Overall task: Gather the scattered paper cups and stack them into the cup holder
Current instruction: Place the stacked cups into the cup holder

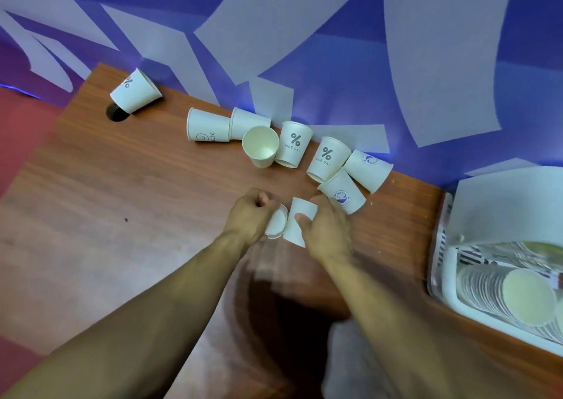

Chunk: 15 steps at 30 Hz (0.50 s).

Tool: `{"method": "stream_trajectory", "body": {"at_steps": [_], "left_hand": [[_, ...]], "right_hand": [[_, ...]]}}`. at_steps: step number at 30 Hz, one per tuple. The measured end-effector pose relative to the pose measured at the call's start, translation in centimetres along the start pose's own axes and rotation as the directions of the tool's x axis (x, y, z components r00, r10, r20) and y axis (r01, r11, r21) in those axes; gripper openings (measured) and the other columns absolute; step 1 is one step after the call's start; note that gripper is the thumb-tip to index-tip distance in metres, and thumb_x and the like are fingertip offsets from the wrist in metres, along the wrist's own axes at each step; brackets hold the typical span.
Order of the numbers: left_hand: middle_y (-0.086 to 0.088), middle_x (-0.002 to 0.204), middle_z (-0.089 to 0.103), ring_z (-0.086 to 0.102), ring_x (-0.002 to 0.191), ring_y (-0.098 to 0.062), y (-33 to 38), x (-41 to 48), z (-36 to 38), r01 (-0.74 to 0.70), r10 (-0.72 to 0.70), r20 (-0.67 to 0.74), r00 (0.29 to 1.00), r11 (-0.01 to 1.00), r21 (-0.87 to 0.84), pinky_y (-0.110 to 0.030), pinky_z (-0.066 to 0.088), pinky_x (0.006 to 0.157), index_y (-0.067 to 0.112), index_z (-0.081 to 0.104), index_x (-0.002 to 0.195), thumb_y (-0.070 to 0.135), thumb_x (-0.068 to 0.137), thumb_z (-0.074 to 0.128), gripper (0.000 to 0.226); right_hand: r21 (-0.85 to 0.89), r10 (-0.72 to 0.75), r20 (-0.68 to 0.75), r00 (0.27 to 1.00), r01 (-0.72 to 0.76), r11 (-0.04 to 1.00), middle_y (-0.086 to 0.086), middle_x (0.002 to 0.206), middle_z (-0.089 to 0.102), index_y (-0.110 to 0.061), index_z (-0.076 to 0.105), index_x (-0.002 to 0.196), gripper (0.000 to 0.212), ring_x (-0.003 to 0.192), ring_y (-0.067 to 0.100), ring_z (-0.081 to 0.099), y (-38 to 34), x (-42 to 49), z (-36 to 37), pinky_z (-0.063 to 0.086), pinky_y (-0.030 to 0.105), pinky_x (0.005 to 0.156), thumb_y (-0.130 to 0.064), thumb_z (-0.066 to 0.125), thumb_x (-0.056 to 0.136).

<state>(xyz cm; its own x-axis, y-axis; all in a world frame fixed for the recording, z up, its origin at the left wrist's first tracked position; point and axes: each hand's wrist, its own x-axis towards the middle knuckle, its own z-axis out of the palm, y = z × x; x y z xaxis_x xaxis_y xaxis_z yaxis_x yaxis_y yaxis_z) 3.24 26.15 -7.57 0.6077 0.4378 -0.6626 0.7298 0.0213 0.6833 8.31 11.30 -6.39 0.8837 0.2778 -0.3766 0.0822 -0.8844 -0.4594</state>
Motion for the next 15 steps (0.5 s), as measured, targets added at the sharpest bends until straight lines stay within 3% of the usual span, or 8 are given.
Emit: {"method": "stream_trajectory", "body": {"at_steps": [3, 6, 9, 12, 15], "left_hand": [[0.000, 0.090, 0.063, 0.062, 0.083, -0.025, 0.2, -0.1, -0.3, 0.044, -0.042, 0.054, 0.998, 0.999, -0.032, -0.044, 0.061, 0.060, 0.018, 0.054, 0.081, 0.022, 0.084, 0.065, 0.012], [-0.003, 0.092, 0.060, 0.060, 0.078, -0.023, -0.1, -0.6, -0.6, 0.061, -0.064, 0.153, 0.986, 0.998, 0.019, -0.029, 0.049, 0.054, 0.017, 0.051, 0.084, 0.012, 0.081, 0.067, 0.018], [-0.002, 0.097, 0.062, 0.063, 0.080, -0.023, -0.8, -1.7, -0.7, 0.031, -0.033, 0.247, 0.968, 0.999, 0.010, -0.034, 0.053, 0.062, 0.018, 0.047, 0.089, 0.007, 0.075, 0.073, 0.032], [0.002, 0.092, 0.061, 0.059, 0.076, -0.016, -1.2, -2.9, -0.9, -0.116, 0.101, 0.181, 0.978, 0.991, 0.073, -0.031, 0.052, 0.063, 0.017, 0.048, 0.092, 0.005, 0.081, 0.072, 0.029], [0.004, 0.085, 0.062, 0.061, 0.079, -0.018, -0.6, -3.9, -1.2, -0.254, 0.239, 0.099, 0.966, 0.949, 0.185, -0.038, 0.058, 0.071, 0.026, 0.054, 0.091, 0.005, 0.081, 0.068, 0.026]], "right_hand": [[0.009, -0.016, 0.021, 1.000, 0.015, 1.000, 0.005, 0.116, 0.056, -0.015, 0.059, 0.116, 0.034, 0.107, 0.025, 0.054, 0.1, -0.5, -0.2, 0.040, 0.033, 0.086, -0.034, 0.065, 0.089], [0.034, -0.028, 0.038, 0.999, 0.026, 0.999, 0.003, 0.114, 0.056, -0.017, 0.060, 0.116, 0.033, 0.105, 0.023, 0.055, 0.3, -1.2, -0.5, 0.040, 0.031, 0.082, -0.032, 0.066, 0.088], [0.025, -0.072, 0.035, 0.997, 0.071, 0.997, 0.004, 0.117, 0.057, -0.017, 0.062, 0.119, 0.033, 0.108, 0.023, 0.055, 0.3, -2.1, -1.0, 0.039, 0.028, 0.081, -0.029, 0.066, 0.089], [0.001, -0.116, 0.028, 0.993, 0.116, 0.993, 0.005, 0.119, 0.059, -0.020, 0.063, 0.124, 0.032, 0.110, 0.024, 0.056, 0.4, -3.2, -1.7, 0.038, 0.026, 0.081, -0.025, 0.062, 0.092], [-0.096, -0.105, 0.019, 0.994, 0.106, 0.990, 0.006, 0.118, 0.060, -0.019, 0.065, 0.120, 0.029, 0.106, 0.027, 0.058, 0.5, -4.1, -2.8, 0.046, 0.034, 0.082, -0.030, 0.057, 0.095]]}}
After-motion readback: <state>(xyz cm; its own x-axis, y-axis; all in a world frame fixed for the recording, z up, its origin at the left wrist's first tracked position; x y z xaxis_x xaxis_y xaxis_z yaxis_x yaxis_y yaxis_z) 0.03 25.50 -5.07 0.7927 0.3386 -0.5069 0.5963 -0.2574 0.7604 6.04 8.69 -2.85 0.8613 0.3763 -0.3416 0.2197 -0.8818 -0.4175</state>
